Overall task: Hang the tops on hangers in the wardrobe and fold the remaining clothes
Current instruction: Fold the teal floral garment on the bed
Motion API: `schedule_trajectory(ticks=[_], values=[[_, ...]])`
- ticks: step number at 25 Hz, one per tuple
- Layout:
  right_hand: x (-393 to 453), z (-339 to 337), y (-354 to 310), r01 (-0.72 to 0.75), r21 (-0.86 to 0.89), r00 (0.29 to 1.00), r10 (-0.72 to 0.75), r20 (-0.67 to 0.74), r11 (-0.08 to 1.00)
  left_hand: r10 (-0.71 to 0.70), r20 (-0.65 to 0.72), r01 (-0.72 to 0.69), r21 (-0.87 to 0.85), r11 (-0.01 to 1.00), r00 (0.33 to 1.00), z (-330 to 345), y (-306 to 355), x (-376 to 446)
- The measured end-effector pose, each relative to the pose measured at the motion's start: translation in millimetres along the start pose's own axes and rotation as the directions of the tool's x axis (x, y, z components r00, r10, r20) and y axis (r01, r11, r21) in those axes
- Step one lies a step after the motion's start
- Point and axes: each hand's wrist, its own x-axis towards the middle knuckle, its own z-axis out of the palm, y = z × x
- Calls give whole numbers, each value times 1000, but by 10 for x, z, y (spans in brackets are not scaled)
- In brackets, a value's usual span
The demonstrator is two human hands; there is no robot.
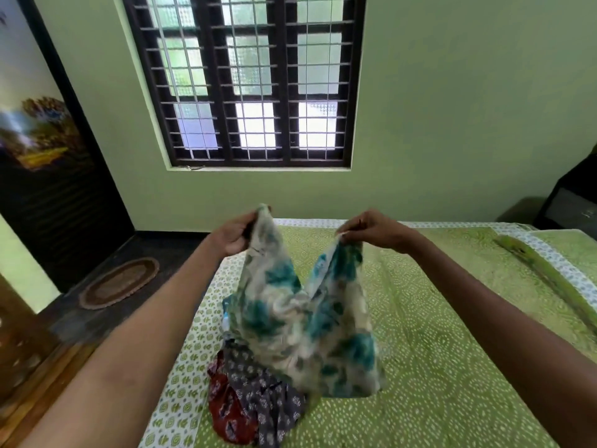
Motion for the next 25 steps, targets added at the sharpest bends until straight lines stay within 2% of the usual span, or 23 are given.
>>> schedule_trajectory(ticks=[2, 4, 6, 9, 13, 15, 16, 18, 20, 21, 23, 24, 25], values=[[198, 112, -84, 179, -144, 975, -195, -103, 973, -65, 194, 47, 96, 994, 979, 331, -31, 102], [299, 175, -116, 251, -203, 945, -285, -163, 947, -99, 243, 87, 59, 994, 965, 510, -50, 181], [297, 120, -134, 223, -68, 946, -233, -228, 972, -105, 260, 104, 17, 994, 960, 584, -47, 217], [215, 38, -186, 188, 137, 977, -172, -125, 973, -102, 333, 117, -25, 993, 937, 680, -17, 235], [119, -6, -209, 184, 258, 983, -175, -57, 949, -129, 488, 178, -56, 982, 863, 811, -20, 346], [52, -60, -215, 157, 274, 987, -139, -81, 949, -142, 480, 171, -17, 985, 866, 848, -19, 371], [20, -82, -209, 137, 227, 987, -112, -118, 964, -143, 471, 150, 23, 988, 871, 869, -8, 380], [-57, -57, -179, 78, -13, 964, -79, -255, 997, -98, 413, 55, 114, 992, 906, 921, 10, 397], [-172, 123, -73, 23, -233, 933, -104, -344, 972, -11, 285, -56, 225, 973, 959, 946, 18, 455], [-244, 231, -8, 29, -282, 938, -123, -324, 959, 50, 208, -108, 279, 954, 977, 940, 6, 500], [-348, 436, 135, 64, -183, 975, -101, -198, 981, 175, 102, -202, 413, 888, 979, 916, 8, 565], [-396, 496, 176, 17, -116, 992, -31, -126, 993, 229, 89, -243, 492, 836, 969, 895, 18, 585], [-437, 512, 180, -43, -124, 999, 41, -26, 991, 277, 100, -284, 563, 776, 956, 869, 35, 592]])
